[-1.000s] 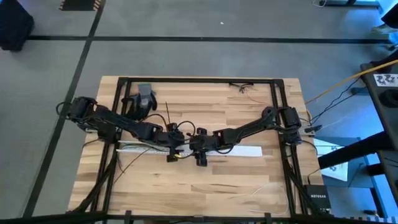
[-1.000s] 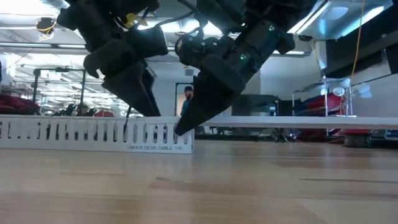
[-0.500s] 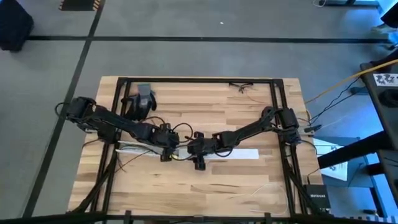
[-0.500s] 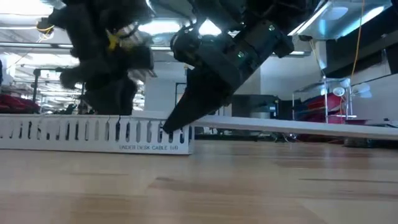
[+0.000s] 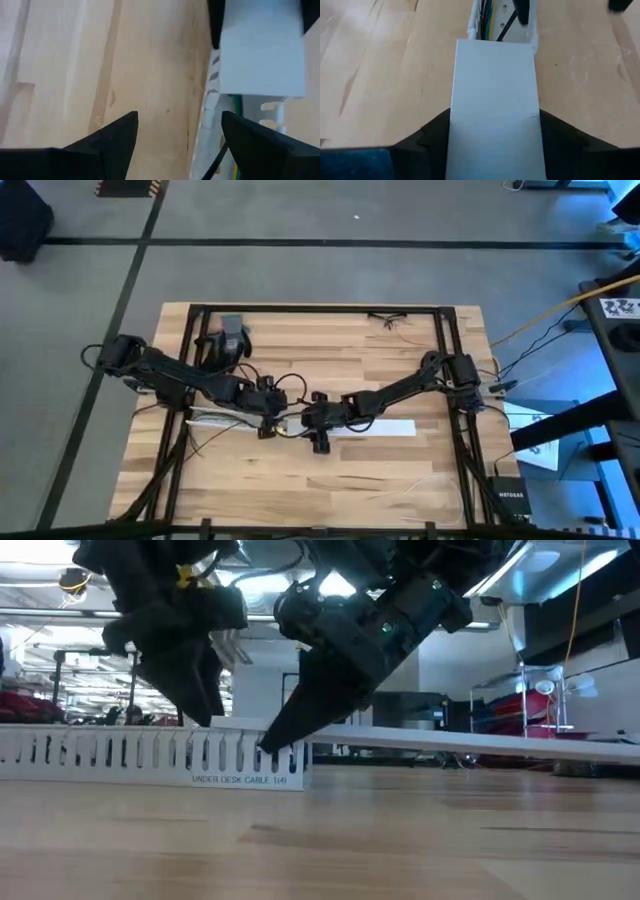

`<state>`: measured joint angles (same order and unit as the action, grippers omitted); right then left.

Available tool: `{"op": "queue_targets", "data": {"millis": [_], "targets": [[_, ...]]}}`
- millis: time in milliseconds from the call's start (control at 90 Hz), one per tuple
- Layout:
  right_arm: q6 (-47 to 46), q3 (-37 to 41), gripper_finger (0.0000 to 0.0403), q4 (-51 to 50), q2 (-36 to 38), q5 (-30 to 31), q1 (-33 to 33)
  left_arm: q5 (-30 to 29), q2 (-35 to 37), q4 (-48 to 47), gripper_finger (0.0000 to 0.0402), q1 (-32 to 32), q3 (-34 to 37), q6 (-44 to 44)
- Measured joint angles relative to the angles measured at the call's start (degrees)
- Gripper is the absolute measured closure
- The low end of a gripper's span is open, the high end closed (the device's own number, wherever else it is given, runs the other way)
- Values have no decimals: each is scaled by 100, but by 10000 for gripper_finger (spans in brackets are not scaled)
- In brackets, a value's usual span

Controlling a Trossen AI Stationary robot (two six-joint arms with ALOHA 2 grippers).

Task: Ziptie cables
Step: Close the cable duct

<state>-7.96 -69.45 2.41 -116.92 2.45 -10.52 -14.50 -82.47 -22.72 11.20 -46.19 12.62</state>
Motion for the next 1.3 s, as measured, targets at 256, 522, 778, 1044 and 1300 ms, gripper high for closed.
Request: {"op": "queue_targets", "data": {"millis": [256, 522, 778, 1044, 1300], "targets": [[27, -15, 177, -104, 0, 40, 4, 72, 684, -221, 121, 126, -160, -142], [55, -15, 177, -144, 0, 45, 7, 402, 739, 70, 121, 435, 100, -151], [92, -11, 177, -166, 0, 47, 7, 94, 219, 775, 121, 572, 495, -203], [95, -7, 177, -183, 0, 53, 7, 80, -261, 1306, 121, 606, 699, -118], [65, -2, 177, -178, 0, 52, 7, -35, -375, 2195, 136, 641, 981, -35]]}}
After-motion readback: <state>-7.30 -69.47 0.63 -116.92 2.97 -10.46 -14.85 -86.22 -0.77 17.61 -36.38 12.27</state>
